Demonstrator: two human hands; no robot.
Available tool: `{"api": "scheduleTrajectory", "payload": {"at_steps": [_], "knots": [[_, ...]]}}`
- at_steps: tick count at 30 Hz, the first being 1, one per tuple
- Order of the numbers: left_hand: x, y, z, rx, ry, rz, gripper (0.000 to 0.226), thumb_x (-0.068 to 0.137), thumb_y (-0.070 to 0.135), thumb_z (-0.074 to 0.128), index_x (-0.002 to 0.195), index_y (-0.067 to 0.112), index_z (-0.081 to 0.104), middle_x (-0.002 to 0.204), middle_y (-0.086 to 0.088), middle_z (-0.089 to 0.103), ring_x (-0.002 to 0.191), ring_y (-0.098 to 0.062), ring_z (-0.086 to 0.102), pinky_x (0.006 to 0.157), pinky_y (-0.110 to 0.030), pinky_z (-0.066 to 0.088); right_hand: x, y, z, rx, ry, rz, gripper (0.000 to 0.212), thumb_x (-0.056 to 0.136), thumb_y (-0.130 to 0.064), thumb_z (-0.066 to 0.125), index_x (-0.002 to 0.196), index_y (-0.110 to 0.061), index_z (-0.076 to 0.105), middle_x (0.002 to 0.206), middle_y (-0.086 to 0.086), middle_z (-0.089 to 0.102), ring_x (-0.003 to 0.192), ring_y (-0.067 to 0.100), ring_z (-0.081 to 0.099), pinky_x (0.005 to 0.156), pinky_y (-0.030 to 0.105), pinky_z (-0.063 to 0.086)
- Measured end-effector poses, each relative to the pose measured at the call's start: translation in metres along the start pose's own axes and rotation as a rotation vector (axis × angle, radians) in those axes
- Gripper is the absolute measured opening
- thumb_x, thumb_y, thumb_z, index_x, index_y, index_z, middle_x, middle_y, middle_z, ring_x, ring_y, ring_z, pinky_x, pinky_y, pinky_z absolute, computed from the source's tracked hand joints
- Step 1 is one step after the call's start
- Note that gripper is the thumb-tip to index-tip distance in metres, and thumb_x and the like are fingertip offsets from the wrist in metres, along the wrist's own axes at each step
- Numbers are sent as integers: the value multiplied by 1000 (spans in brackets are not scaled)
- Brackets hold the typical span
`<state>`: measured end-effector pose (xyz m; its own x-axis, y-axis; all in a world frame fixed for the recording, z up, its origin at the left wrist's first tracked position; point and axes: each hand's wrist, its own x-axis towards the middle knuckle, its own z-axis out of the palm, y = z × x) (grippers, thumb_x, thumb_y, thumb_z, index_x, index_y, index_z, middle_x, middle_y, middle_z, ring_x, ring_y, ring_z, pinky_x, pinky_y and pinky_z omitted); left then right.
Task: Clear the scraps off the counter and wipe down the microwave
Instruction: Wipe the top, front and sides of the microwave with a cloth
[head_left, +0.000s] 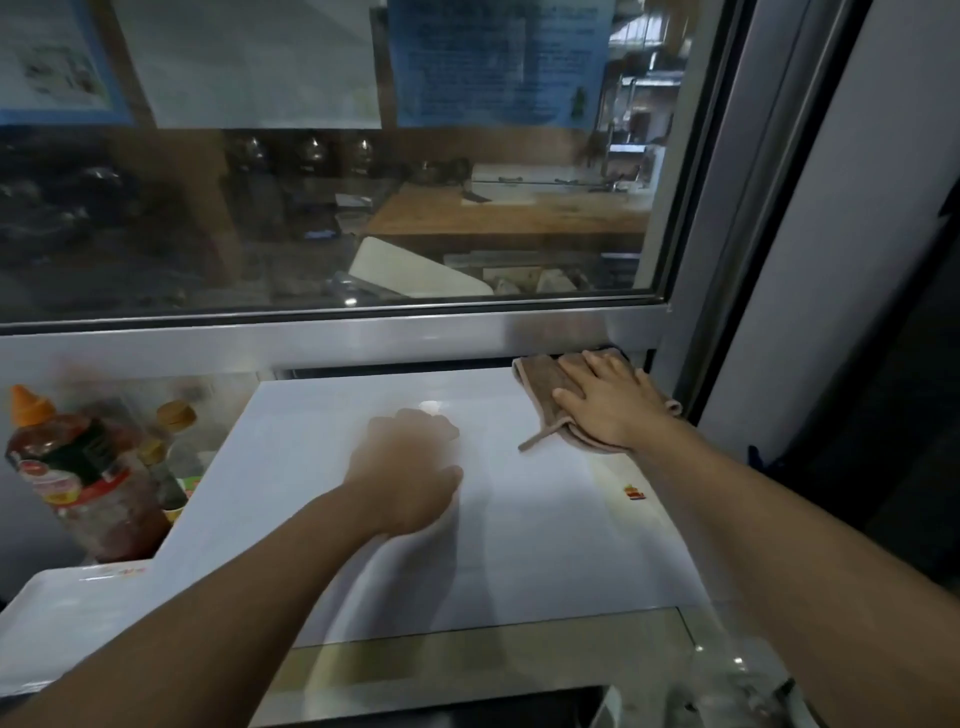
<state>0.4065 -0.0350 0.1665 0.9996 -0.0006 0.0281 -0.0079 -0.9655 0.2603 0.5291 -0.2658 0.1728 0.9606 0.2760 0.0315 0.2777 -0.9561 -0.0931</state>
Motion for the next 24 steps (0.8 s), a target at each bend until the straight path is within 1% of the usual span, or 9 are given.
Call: {"api": "scheduleTrajectory", "payload": {"at_steps": [3, 6, 9, 11, 13, 15, 18, 20, 24], "knots": [[1, 2, 1, -8, -13, -17, 46, 90, 45, 41, 134, 36, 34, 149, 2, 26, 136, -30, 20, 107, -46, 29, -29, -1, 3, -38, 26, -59, 60, 93, -58, 22, 149, -35, 11, 159, -2, 8, 146, 23, 2, 116, 46, 5], [0, -2, 0, 10, -24, 0, 46, 91, 45, 38, 136, 34, 34, 150, 1, 28, 137, -30, 22, 111, -46, 28, -77, -2, 6, 14, -16, -140, 61, 93, -60, 20, 148, -39, 3, 159, -6, -2, 146, 17, -7, 117, 43, -1], [-6, 1, 0, 42, -3, 41, 45, 95, 40, 35, 138, 29, 34, 150, -1, 30, 138, -29, 25, 110, -49, 29, -125, 2, 9, 42, -24, -191, 62, 93, -61, 18, 147, -41, -3, 158, -10, -9, 145, 12, -12, 118, 40, -4], [-15, 5, -1, 31, 23, 42, 45, 95, 36, 36, 139, 25, 35, 149, -3, 32, 138, -29, 26, 109, -49, 30, -144, 10, 10, 38, -14, -206, 62, 93, -61, 17, 148, -40, -3, 158, -13, -8, 145, 9, -11, 118, 39, -4], [-27, 5, -1, 36, 35, 50, 44, 95, 33, 39, 138, 24, 37, 148, -3, 34, 137, -30, 26, 109, -49, 30, -145, 21, 8, 70, -21, -167, 62, 93, -60, 18, 148, -39, 0, 158, -14, -6, 145, 9, -9, 119, 39, -1], [-42, 3, -2, 44, 33, 37, 44, 94, 34, 41, 137, 28, 38, 149, -1, 32, 137, -30, 24, 108, -49, 30, -132, 28, 3, 135, -43, -81, 59, 96, -55, 21, 149, -36, 4, 158, -10, -4, 146, 14, -5, 119, 45, 7], [-66, -4, -5, 25, 26, -20, 43, 93, 38, 41, 136, 35, 37, 150, 4, 28, 137, -29, 20, 106, -48, 31, -111, 29, -1, 238, -36, 62, 56, 98, -48, 25, 149, -30, 12, 159, -5, -1, 143, 26, 16, 113, 48, 24], [-78, -10, -7, 7, 23, -15, 43, 94, 38, 39, 137, 33, 37, 150, 4, 28, 137, -28, 20, 108, -46, 31, -110, 25, 0, 205, -21, 101, 57, 98, -49, 24, 149, -29, 11, 159, -3, 0, 140, 32, 22, 110, 49, 27], [-97, -20, -8, -19, 39, 39, 43, 95, 36, 39, 137, 28, 38, 148, 2, 32, 137, -27, 23, 110, -44, 28, -138, 12, 5, 102, -36, 120, 63, 95, -57, 19, 150, -31, 2, 159, -4, -5, 145, 28, 1, 115, 49, 17]]}}
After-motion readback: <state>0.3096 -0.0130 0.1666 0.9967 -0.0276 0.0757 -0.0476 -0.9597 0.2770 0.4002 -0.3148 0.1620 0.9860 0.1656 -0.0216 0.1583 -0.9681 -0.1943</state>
